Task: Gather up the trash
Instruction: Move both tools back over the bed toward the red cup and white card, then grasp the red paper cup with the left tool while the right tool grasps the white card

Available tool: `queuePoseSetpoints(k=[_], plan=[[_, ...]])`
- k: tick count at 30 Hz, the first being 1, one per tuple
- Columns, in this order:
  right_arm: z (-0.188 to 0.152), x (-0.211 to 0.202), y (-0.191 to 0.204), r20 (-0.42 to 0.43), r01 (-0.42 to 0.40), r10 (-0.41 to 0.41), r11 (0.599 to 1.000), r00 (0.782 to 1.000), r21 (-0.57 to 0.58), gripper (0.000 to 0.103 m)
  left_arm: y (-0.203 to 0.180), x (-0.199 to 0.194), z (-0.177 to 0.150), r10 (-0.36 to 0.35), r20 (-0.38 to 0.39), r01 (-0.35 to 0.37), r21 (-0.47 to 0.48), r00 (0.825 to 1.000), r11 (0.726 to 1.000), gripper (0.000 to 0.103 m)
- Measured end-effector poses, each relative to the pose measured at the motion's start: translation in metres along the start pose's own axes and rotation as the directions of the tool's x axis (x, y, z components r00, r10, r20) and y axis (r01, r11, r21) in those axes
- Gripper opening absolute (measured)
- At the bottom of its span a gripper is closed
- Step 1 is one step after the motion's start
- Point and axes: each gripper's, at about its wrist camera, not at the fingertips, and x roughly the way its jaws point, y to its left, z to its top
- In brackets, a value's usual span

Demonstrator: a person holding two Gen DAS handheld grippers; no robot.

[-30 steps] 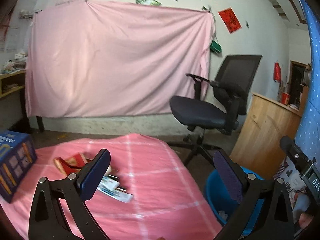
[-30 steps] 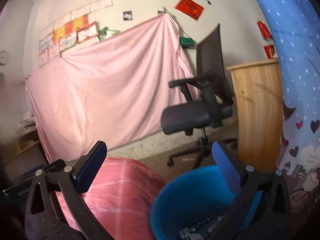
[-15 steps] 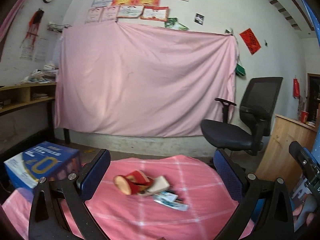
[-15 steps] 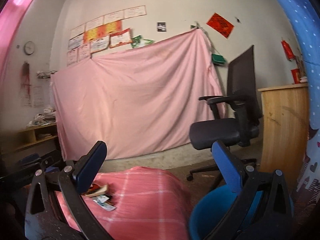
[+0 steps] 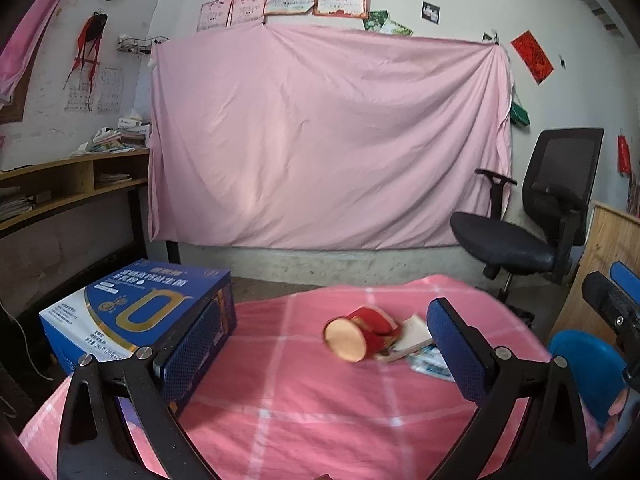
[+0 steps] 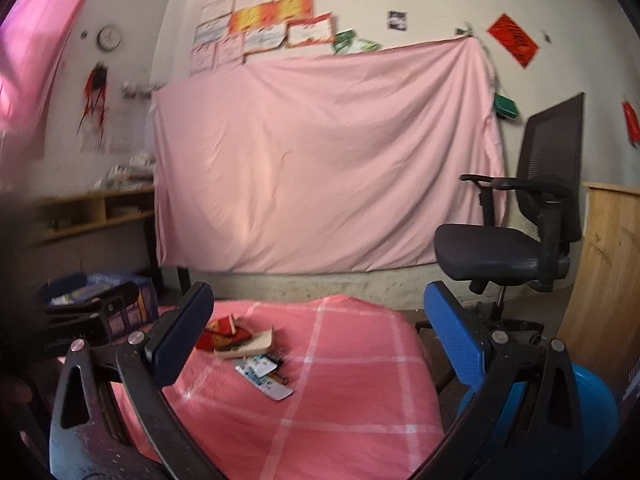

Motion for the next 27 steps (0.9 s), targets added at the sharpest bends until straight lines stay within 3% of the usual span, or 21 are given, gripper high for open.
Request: queuePoseSetpoints(k=[6, 15, 18, 23, 27], plan=[[-0.014, 0.029, 0.004, -0.132, -0.012, 0.013, 1.0, 0.991, 0.005, 0.103, 0.012, 0.021, -0.01, -0.025, -0.09, 0.026, 0.001, 0.996, 1.0, 0.101], [-0.035, 0.069, 0.001, -0.333, -0.024, 0.046, 0.997, 0.942, 0.068, 0.103, 0.018, 0.061, -0.013, -0.067, -0.234, 0.06, -0.037, 0.97, 0.997, 0.1], [-0.039, 0.083, 0.004, -0.378, -0.044, 0.065, 0.997, 0.923, 0.064, 0.094, 0.021, 0.074, -0.013, -0.091, -0.273, 0.074, -0.07, 0.958, 0.995, 0.098], [-0.049, 0.115, 0.005, -0.485, -0.098, 0.136, 0.99, 0.864, 0.104, 0.072, 0.021, 0.09, -0.007, -0.142, -0.306, 0.118, -0.097, 0.941, 0.988, 0.081], [-0.053, 0.128, 0.007, -0.515, -0.128, 0.179, 0.983, 0.838, 0.134, 0.061, 0.02, 0.098, -0.003, -0.162, -0.322, 0.133, -0.113, 0.933, 0.985, 0.068]])
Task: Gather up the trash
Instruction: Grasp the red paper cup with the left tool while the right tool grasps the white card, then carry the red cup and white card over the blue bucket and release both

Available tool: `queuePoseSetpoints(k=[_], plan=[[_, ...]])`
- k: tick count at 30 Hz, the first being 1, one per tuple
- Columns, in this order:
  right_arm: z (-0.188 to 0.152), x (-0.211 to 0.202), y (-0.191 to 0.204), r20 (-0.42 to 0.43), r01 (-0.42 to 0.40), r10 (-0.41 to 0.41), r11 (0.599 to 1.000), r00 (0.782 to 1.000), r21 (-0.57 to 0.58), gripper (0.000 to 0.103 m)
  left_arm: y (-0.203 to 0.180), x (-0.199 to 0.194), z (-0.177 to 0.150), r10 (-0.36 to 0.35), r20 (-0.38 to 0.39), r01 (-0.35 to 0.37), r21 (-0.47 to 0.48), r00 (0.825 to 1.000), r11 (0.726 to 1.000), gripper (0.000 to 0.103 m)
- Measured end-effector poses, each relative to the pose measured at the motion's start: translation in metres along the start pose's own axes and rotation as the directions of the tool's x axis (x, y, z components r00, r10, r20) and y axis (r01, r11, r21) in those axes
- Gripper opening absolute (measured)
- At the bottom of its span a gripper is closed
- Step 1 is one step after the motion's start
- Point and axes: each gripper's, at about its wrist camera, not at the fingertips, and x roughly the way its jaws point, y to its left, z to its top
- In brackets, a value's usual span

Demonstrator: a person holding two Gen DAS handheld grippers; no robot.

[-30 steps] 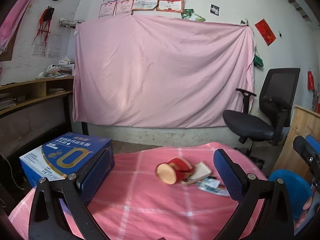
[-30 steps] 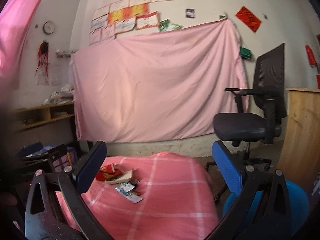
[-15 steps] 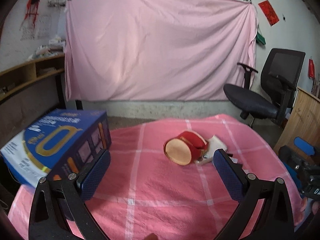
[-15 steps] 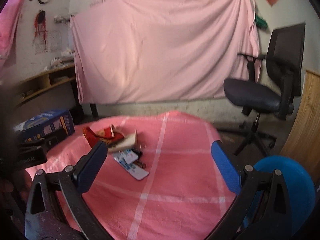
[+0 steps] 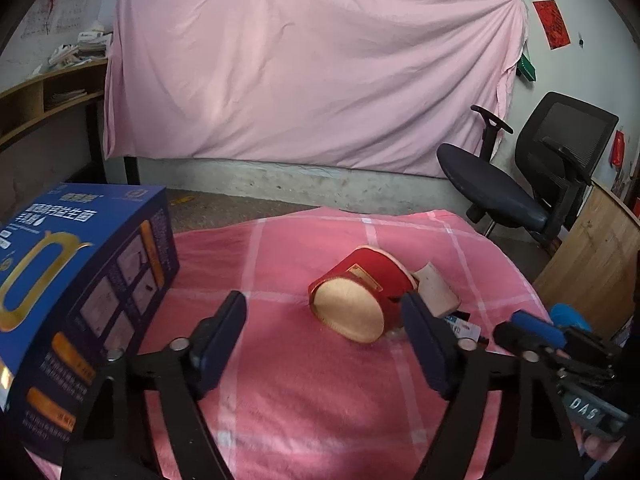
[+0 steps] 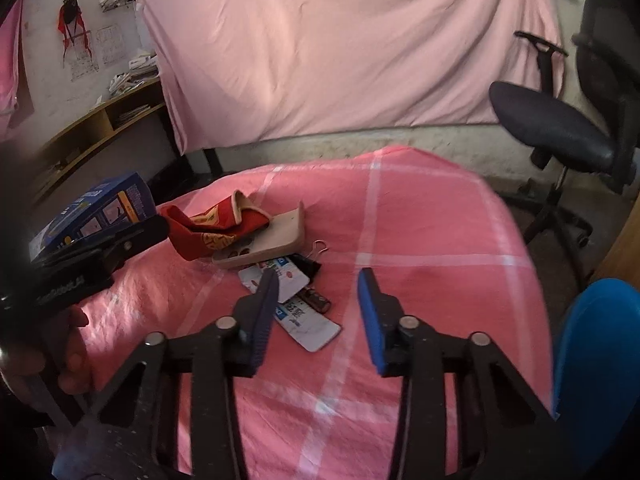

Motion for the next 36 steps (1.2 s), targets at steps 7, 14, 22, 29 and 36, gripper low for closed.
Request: queuePoseSetpoints(k=[7, 14, 22, 29, 36], plan=[[0.003, 0.022, 0.017, -0.072, -0.022, 0.018, 0.998, 0.997, -0.059, 0.057, 0.001, 0.008, 0.012, -0.023, -0.029, 0.022, -0.042, 0.999, 0.999, 0.052], [0.006, 0.036, 0.013, -0.121, -0.044, 0.039, 0.999, 0.992, -0.033, 0.056, -0.005, 0.01, 0.016, -0.017, -0.07, 0.013, -0.058, 0.997, 0.998, 0.036], [0.004, 0.028, 0.025, -0.088, -0.037, 0.029, 0.996, 0.996, -0.083, 0.033, -0.003, 0.003, 0.013, 0.007, -0.068, -0.011, -0.063, 0.998, 0.998, 0.026], [-0.002, 0.008, 0.022, -0.027, -0.037, 0.035, 0.997, 0.999, -0.07, 0.028, -0.002, -0.013, 0.01, -0.002, -0.038, 0.0, -0.048, 0.999, 0.999, 0.007], [-0.014, -0.032, 0.02, 0.095, 0.006, 0.0, 0.998, 0.996, -0.063, 0.028, -0.012, -0.046, 0.002, -0.021, 0.054, 0.021, -0.009, 0.998, 1.0, 0.006]])
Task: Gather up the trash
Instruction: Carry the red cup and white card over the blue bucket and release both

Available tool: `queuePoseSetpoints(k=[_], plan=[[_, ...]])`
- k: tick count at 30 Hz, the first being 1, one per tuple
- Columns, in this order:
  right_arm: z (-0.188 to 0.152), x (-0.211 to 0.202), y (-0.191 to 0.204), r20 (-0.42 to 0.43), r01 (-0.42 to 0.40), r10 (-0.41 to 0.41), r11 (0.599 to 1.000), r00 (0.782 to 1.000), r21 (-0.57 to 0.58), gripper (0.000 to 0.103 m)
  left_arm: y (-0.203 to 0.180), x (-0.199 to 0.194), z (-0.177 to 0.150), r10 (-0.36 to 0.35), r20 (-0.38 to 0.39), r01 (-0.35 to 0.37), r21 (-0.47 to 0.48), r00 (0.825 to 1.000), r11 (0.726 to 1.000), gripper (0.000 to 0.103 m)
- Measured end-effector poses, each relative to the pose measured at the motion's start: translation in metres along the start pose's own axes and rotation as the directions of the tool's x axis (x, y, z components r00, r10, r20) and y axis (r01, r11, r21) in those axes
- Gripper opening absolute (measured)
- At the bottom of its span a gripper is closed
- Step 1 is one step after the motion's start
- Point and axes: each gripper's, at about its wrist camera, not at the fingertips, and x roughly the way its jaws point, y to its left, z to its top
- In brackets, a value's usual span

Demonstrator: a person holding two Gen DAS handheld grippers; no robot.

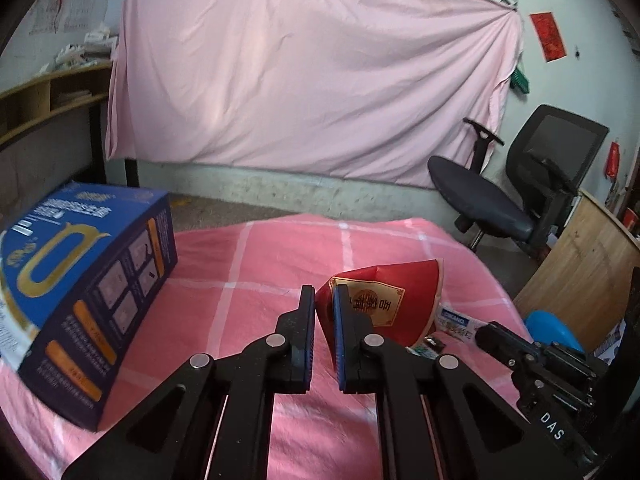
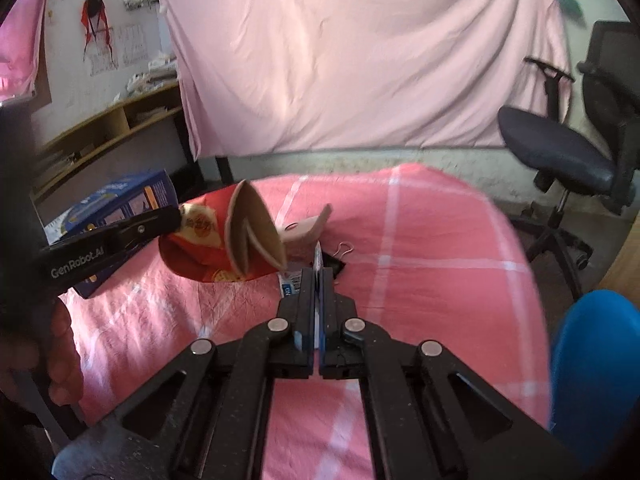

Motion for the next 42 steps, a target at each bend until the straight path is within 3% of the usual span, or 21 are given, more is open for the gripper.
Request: queuePoseSetpoints(k=[8, 11, 14, 17, 25, 30, 35, 42], plan=[[-0.004, -0.044, -0.005, 0.121, 0.078, -0.075, 0.997, 0.99, -0.02, 0.028, -0.022, -0.024, 0.005, -0.003, 0.054, 0.001, 0.032, 0.999, 1.0, 0.006], [-0.004, -0.064, -0.01, 0.186, 0.122, -0.118, 0.992, 0.975, -0.01, 0.028, -0.038, -0.033, 0.008, -0.014, 0.086, 0.009, 0.06, 0.996, 0.998, 0.006], [-0.003, -0.095, -0.016, 0.294, 0.169, -0.166, 0.986, 0.941, 0.017, 0.028, -0.055, -0.042, 0.009, -0.038, 0.131, 0.026, 0.088, 0.991, 0.996, 0.006], [-0.001, -0.129, -0.024, 0.414, 0.21, -0.213, 0.976, 0.885, 0.053, 0.028, -0.077, -0.049, 0.012, -0.073, 0.168, 0.053, 0.124, 0.983, 0.991, 0.006], [0.0, -0.19, -0.051, 0.57, 0.307, -0.349, 0.936, 0.744, 0.172, 0.028, -0.148, -0.059, 0.025, -0.204, 0.234, 0.159, 0.197, 0.951, 0.968, 0.006], [-0.008, -0.217, -0.085, 0.561, 0.377, -0.47, 0.883, 0.682, 0.281, 0.028, -0.201, -0.049, 0.028, -0.288, 0.228, 0.233, 0.239, 0.93, 0.943, 0.006], [-0.02, -0.228, -0.123, 0.493, 0.443, -0.577, 0.817, 0.651, 0.37, 0.028, -0.25, -0.028, 0.018, -0.347, 0.184, 0.297, 0.253, 0.92, 0.921, 0.006], [-0.04, -0.236, -0.163, 0.403, 0.464, -0.629, 0.771, 0.665, 0.436, 0.028, -0.294, 0.0, -0.002, -0.376, 0.094, 0.337, 0.282, 0.922, 0.898, 0.006]])
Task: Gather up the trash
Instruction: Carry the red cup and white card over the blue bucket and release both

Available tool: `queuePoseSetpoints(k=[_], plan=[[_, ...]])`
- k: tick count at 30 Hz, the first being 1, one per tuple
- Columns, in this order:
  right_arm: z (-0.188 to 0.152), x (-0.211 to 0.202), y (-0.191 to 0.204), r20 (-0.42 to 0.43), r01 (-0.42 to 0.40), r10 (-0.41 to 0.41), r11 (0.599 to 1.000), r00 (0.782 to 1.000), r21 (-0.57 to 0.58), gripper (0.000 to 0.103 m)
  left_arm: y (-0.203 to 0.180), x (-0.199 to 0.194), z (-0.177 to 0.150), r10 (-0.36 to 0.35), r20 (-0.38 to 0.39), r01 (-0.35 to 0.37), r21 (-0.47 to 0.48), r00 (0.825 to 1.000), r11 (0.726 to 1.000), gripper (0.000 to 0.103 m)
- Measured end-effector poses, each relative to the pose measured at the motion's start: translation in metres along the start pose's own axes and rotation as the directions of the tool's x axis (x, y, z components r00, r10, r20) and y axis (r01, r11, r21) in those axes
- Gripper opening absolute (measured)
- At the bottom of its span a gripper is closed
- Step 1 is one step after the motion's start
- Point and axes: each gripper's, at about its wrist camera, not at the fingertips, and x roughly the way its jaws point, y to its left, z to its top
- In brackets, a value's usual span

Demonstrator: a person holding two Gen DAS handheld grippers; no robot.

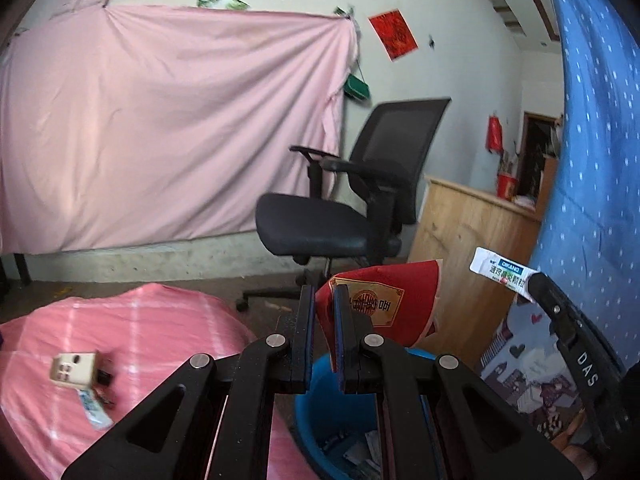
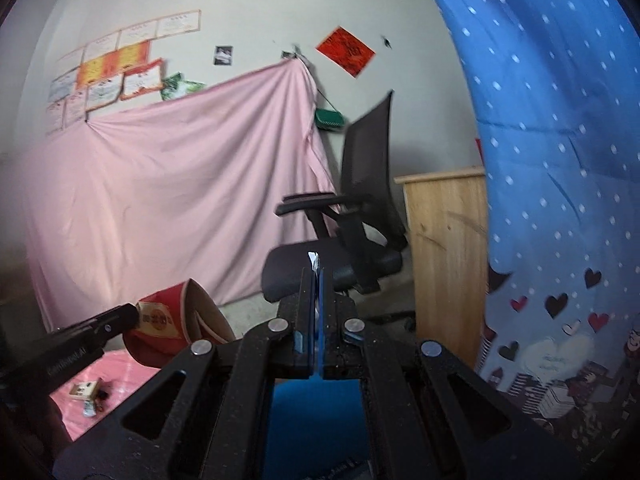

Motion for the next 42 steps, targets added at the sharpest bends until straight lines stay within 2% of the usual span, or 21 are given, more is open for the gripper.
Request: queuePoseSetpoints(k=[6, 10, 17, 31, 36, 42], plan=[[-0.014, 0.019, -0.024, -0.121, 0.036, -0.032, 0.999, 0.992, 0.033, 0.028, -0.016, 0.027, -0.021, -0.009, -0.088, 0.008, -0.014, 0.996, 1.0, 0.006], [-0.024, 0.036, -0.033, -0.206, 0.044, -0.03, 0.997, 0.978, 0.067, 0.028, -0.017, 0.045, -0.038, 0.004, -0.177, -0.011, -0.036, 0.984, 0.999, 0.006], [-0.03, 0.047, -0.04, -0.272, 0.052, -0.026, 0.995, 0.962, 0.088, 0.028, -0.011, 0.063, -0.053, -0.005, -0.276, -0.015, -0.072, 0.961, 0.997, 0.006], [-0.042, 0.062, -0.038, -0.344, 0.043, -0.018, 0.997, 0.939, 0.065, 0.029, -0.009, 0.066, -0.059, -0.037, -0.329, 0.011, -0.082, 0.943, 0.997, 0.007], [-0.042, 0.062, -0.039, -0.343, 0.042, -0.015, 0.997, 0.939, 0.071, 0.029, -0.008, 0.066, -0.06, -0.03, -0.347, 0.004, -0.076, 0.937, 0.997, 0.007], [-0.042, 0.061, -0.037, -0.334, 0.029, -0.005, 0.997, 0.943, 0.068, 0.03, 0.001, 0.061, -0.055, -0.019, -0.334, -0.016, -0.101, 0.942, 0.995, 0.007]])
